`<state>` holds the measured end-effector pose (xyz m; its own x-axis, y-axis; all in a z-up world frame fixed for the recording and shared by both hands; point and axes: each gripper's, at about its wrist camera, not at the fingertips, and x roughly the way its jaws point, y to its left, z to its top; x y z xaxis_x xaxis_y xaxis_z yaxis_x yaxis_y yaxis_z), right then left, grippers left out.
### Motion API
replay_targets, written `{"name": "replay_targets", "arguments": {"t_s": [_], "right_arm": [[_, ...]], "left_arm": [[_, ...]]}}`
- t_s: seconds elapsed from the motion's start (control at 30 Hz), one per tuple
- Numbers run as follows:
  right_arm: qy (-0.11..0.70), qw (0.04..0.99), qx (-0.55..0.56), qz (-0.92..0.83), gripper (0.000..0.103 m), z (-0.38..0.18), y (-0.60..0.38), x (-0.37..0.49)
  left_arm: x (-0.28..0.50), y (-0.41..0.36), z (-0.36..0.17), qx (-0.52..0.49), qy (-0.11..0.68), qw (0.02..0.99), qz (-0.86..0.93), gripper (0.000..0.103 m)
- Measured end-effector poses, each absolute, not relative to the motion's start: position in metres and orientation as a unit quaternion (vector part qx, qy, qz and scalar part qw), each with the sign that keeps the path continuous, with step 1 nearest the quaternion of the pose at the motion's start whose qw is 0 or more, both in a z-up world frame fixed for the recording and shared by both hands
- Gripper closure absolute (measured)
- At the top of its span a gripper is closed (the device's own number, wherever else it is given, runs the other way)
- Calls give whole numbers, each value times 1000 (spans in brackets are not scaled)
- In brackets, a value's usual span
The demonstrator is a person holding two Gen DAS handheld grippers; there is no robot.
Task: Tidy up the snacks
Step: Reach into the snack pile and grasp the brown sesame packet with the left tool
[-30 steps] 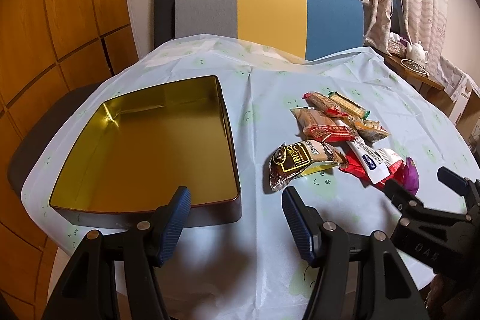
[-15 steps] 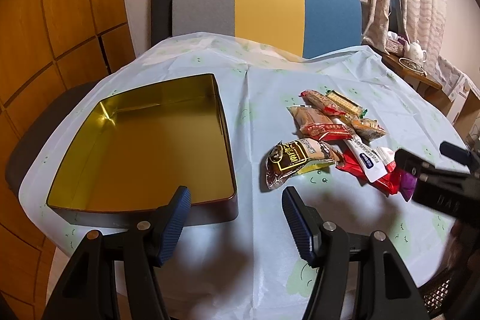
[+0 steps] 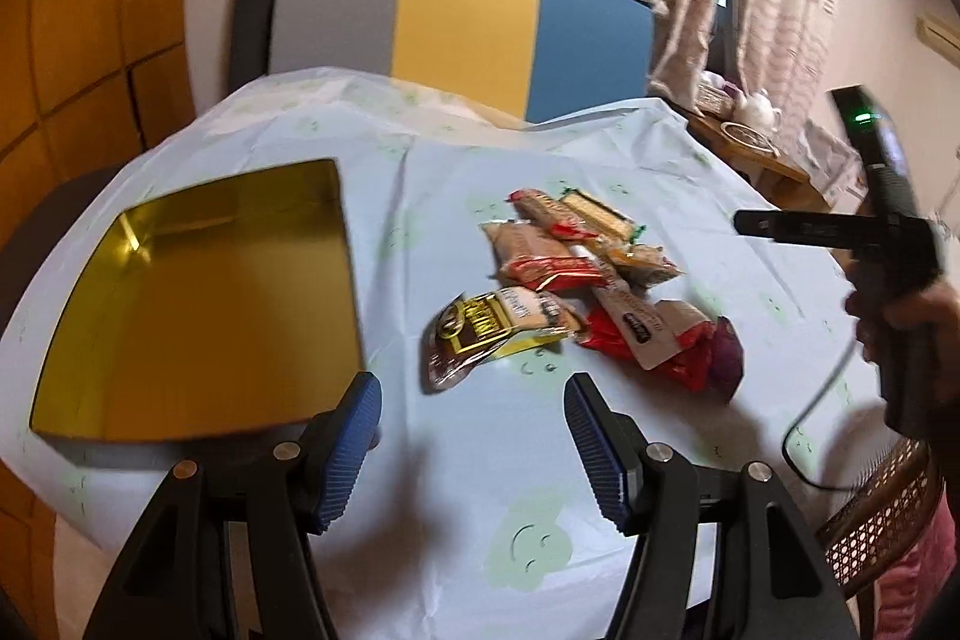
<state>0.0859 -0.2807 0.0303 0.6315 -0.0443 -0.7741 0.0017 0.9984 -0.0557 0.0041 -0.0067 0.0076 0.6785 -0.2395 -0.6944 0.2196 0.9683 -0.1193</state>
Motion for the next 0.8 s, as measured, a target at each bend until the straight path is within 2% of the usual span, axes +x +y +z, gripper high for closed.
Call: {"name": "replay_targets", "arguments": {"t_s": [0.13, 0.23, 0.57, 0.8], "right_arm": [[449, 893, 1, -35, 0, 4, -317, 103], [480, 875, 47, -48, 0, -16, -338, 105], [474, 872, 121, -17, 0, -11, -353, 110], [461, 875, 148, -9, 0, -3, -357, 108]], "left_arm": [[20, -15, 12, -15, 391, 903, -177, 38], [36, -27, 13, 25, 407, 894, -186, 38], [109, -63, -27, 195, 488, 810, -261, 38], [142, -80, -56, 251, 523, 765, -281, 29]]}}
